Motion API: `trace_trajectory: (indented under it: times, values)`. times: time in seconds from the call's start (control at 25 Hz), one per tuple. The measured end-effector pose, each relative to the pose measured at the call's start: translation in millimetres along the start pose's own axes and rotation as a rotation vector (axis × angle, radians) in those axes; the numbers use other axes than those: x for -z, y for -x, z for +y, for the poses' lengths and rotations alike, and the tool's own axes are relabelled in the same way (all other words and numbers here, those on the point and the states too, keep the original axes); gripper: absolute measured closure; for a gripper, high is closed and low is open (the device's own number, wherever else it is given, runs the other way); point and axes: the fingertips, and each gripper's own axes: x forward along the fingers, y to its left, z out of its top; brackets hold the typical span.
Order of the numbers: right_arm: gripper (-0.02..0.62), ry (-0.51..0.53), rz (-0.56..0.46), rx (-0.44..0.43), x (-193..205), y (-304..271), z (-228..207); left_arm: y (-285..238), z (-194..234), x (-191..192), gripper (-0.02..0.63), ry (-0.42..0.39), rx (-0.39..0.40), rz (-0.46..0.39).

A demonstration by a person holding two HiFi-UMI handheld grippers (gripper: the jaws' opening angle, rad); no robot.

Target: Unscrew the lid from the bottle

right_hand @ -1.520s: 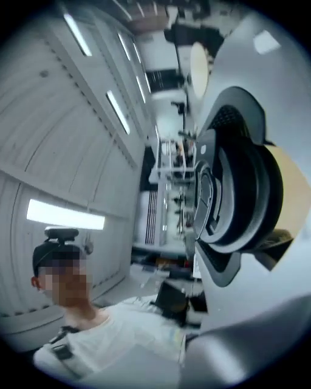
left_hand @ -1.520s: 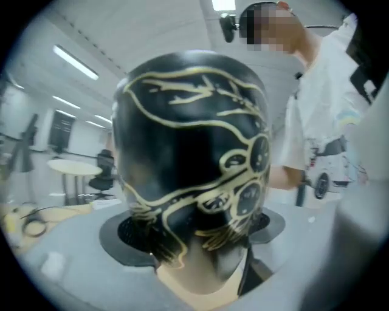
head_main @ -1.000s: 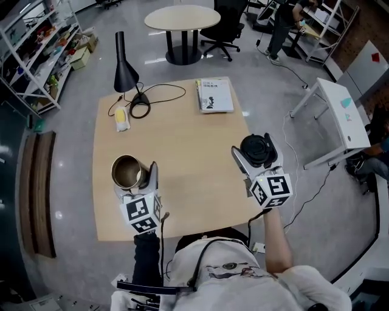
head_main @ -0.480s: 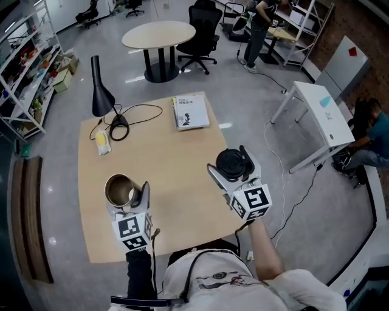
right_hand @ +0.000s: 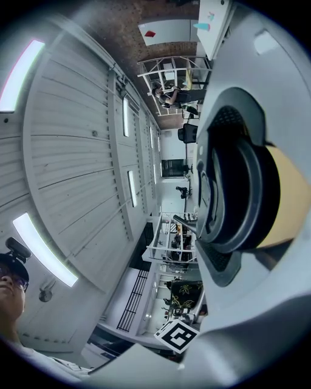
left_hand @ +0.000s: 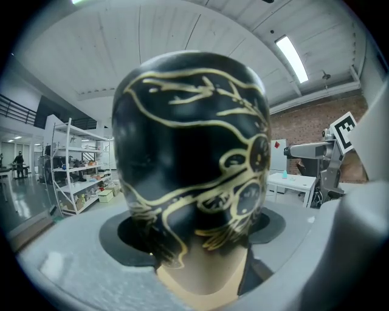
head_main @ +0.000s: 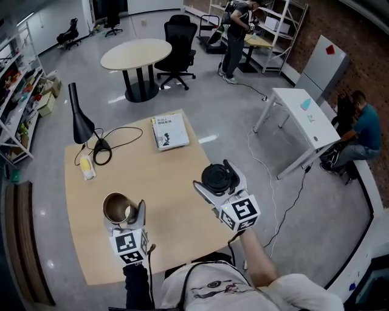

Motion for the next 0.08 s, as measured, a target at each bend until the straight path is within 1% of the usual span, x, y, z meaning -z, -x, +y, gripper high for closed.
trace_trajectory:
  times: [0.08]
  values:
    - [0.1, 0.005, 0.0, -0.002, -0.8, -0.5, -4.2, -5.3, -4.7, -1.2, 0.192, 0.0, 0.009, -0.001]
